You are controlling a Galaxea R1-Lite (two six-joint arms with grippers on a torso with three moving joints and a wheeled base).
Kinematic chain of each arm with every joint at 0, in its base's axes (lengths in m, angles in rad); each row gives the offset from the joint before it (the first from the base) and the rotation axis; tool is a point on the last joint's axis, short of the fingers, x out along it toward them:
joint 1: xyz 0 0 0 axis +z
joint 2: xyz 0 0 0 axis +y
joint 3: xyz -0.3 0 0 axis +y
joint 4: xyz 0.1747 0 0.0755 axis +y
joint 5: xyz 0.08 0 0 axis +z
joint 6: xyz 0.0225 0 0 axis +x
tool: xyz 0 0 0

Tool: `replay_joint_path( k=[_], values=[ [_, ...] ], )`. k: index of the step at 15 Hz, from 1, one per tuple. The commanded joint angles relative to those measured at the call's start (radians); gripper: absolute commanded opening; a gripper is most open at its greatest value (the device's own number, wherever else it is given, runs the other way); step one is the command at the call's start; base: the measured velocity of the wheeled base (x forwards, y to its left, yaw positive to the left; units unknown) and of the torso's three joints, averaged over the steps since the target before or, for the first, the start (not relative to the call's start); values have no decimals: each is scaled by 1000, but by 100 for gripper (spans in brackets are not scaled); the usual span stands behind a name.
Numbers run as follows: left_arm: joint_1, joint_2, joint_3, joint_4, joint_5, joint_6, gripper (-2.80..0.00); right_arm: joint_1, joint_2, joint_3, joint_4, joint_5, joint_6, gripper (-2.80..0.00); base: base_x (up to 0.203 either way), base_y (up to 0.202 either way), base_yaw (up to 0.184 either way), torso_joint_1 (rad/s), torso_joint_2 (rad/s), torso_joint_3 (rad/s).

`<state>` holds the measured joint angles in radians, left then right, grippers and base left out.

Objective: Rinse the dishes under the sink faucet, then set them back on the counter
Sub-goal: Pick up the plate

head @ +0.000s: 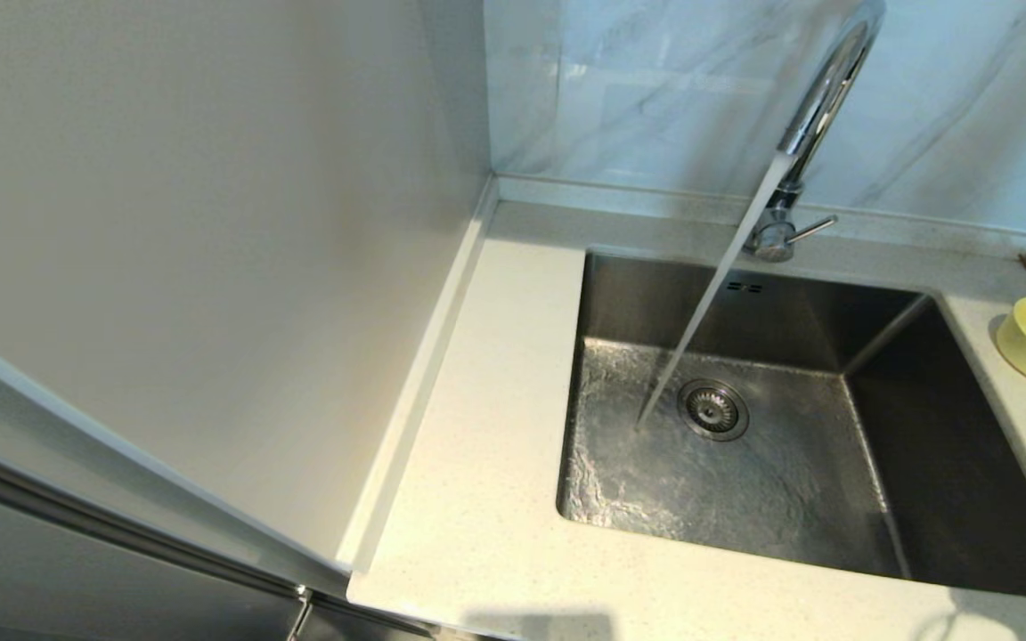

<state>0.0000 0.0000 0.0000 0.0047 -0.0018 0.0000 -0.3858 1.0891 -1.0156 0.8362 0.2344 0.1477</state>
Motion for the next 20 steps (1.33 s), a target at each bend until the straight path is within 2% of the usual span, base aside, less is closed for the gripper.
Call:
replay_joint_path(
  k=[1, 2, 3, 6, 8, 11, 12, 14, 16, 20],
  values=[
    [0, 0, 0, 0, 0, 0, -280, 46, 7, 79, 2, -168, -1, -280, 0, 0, 0, 0, 0, 0],
    [0, 0, 0, 0, 0, 0, -280, 82, 18, 128, -18, -221, -6, -280, 0, 0, 0, 0, 0, 0],
    [0, 0, 0, 0, 0, 0, -280, 107, 10, 180, -26, -242, -27, -280, 0, 0, 0, 0, 0, 0],
    [0, 0, 0, 0, 0, 0, -280, 126, -97, 296, -43, -235, -215, -280, 0, 0, 0, 0, 0, 0],
    [0, 0, 0, 0, 0, 0, -280, 127, -126, 313, -118, -202, -230, -280, 0, 0, 0, 0, 0, 0],
    [0, 0, 0, 0, 0, 0, -280, 125, -93, 330, -209, -210, -227, -280, 0, 0, 0, 0, 0, 0],
    [0, 0, 0, 0, 0, 0, -280, 124, -67, 346, -239, -225, -210, 0, 0, 0, 0, 0, 0, 0],
    [0, 0, 0, 0, 0, 0, -280, 125, -13, 370, -305, -265, -150, 0, 0, 0, 0, 0, 0, 0],
    [0, 0, 0, 0, 0, 0, -280, 125, 38, 399, -399, -327, -133, 0, 0, 0, 0, 0, 0, 0],
    [0, 0, 0, 0, 0, 0, -280, 125, 152, 400, -513, -365, -102, 0, 0, 0, 0, 0, 0, 0]
  ],
)
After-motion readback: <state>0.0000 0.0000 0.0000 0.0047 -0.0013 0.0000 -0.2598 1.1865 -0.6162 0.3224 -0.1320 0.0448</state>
